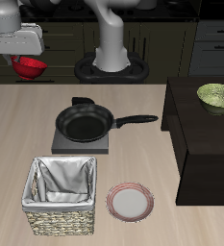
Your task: Place the red bowl in the basket
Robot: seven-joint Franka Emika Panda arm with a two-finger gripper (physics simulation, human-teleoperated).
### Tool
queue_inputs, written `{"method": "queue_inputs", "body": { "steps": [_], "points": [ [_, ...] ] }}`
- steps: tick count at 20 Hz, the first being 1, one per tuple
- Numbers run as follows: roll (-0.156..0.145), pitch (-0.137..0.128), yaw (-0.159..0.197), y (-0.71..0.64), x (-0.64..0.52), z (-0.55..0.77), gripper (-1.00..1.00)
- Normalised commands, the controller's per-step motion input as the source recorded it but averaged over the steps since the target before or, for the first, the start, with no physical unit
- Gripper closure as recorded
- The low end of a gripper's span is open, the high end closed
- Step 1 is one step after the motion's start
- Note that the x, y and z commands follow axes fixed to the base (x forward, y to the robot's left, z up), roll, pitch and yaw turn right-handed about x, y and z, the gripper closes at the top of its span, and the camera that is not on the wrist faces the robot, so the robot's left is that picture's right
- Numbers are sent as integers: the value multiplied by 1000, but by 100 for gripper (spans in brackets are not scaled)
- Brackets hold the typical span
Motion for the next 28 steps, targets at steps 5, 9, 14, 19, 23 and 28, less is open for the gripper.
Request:
{"method": "queue_inputs", "body": {
  "steps": [5, 9, 14, 19, 23, 28],
  "points": [
    [19, -31, 4, 252, 251, 263, 100],
    [23, 6, -1, 236, 255, 104, 100],
    [-5, -12, -9, 150, 246, 137, 100],
    [17, 6, -13, 194, 217, 130, 100],
    [15, -16, 3, 256, 180, 171, 100],
    [-4, 6, -10, 119, 182, 96, 100]
  ]
}}
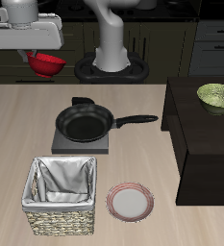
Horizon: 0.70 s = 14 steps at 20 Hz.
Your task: Place the red bowl in the basket
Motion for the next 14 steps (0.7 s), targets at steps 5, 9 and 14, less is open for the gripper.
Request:
{"method": "queue_inputs", "body": {
  "steps": [5, 9, 14],
  "points": [
    [-15, 11, 12, 131, 220, 33, 100],
    [-32, 1, 21, 186, 352, 18, 100],
    [-6, -1, 2, 216, 346, 20, 100]
  ]
}}
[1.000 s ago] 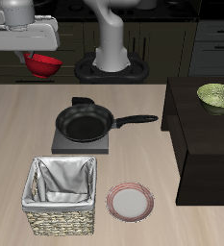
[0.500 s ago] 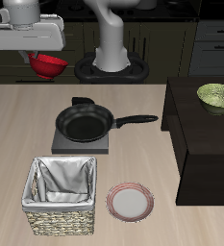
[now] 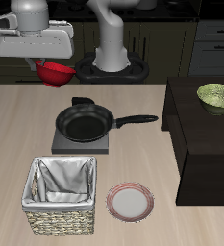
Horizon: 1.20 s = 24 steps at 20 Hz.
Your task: Place the red bowl in the basket
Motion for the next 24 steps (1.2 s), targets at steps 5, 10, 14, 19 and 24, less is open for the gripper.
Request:
{"method": "queue_inputs", "body": {
  "steps": [5, 10, 14, 19, 24],
  "points": [
    [6, 12, -2, 165, 284, 31, 100],
    [-4, 11, -16, 198, 420, 88, 100],
    [-13, -4, -22, 78, 275, 129, 100],
    [-15, 1, -11, 80, 244, 76, 100],
    [-34, 0, -21, -35, 287, 134, 100]
  ]
}}
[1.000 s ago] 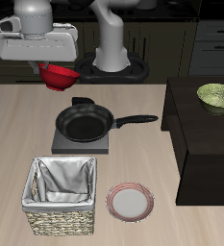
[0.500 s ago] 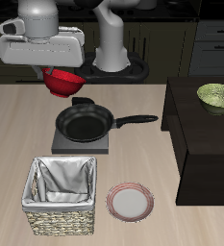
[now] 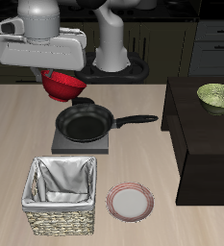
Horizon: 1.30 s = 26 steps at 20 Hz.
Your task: Place the red bowl in the basket
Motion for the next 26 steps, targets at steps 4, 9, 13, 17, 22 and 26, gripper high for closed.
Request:
{"method": "queue_inputs", "body": {
  "steps": [4, 9, 13, 17, 22, 26],
  "points": [
    [-7, 42, 18, 24, 278, -40, 100],
    [-32, 14, 17, 166, 277, -34, 100],
    [7, -6, 28, 191, 338, 70, 100],
    [-15, 24, -19, 21, 333, 19, 100],
    [-28, 4, 1, -94, 297, 3, 100],
    [-3, 31, 1, -76, 233, -74, 100]
  ]
}}
